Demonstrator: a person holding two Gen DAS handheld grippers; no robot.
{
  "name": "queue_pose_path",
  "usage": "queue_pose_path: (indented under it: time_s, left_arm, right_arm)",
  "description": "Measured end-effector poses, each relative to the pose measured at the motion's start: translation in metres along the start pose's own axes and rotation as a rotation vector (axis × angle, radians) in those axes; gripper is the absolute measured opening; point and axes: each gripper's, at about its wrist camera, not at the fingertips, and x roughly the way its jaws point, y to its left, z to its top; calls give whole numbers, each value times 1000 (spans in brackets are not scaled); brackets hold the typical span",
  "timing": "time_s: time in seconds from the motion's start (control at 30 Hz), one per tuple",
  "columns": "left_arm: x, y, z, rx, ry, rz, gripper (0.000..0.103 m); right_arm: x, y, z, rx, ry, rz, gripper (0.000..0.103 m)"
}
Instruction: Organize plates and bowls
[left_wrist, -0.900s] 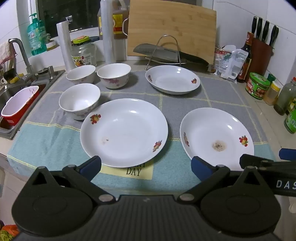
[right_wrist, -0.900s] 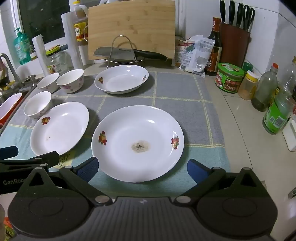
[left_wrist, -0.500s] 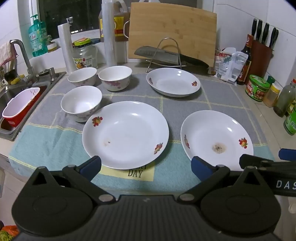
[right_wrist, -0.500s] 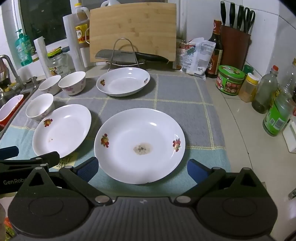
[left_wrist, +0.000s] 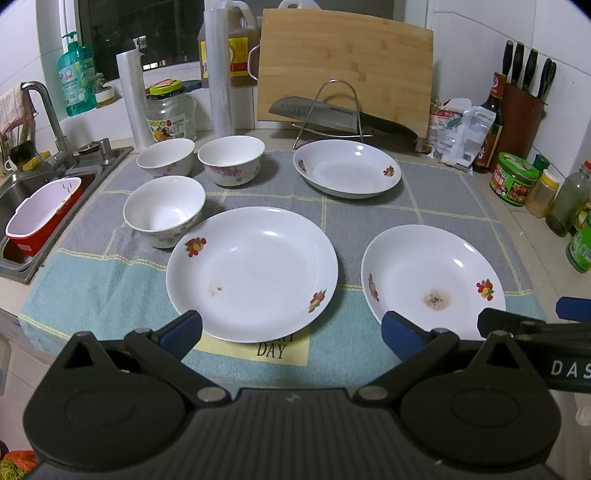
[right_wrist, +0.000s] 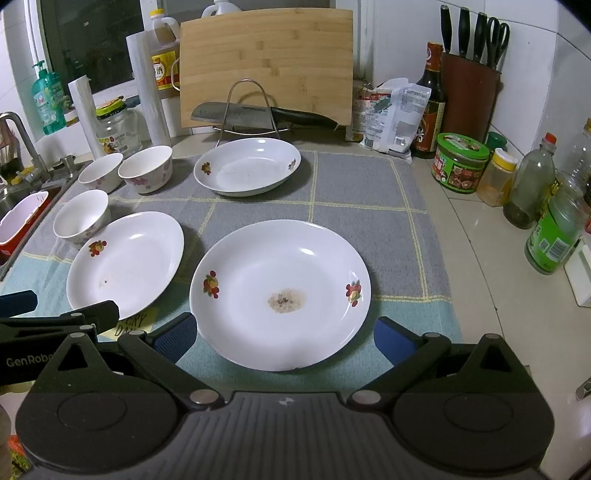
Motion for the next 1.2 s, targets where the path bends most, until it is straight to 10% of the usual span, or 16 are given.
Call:
queue_pose_path:
  time_s: [1.2]
  left_arm:
    - [-4,-2,1,0,-17,6,102]
  right_arm:
    - [-3,-3,2,3,-21,11,103]
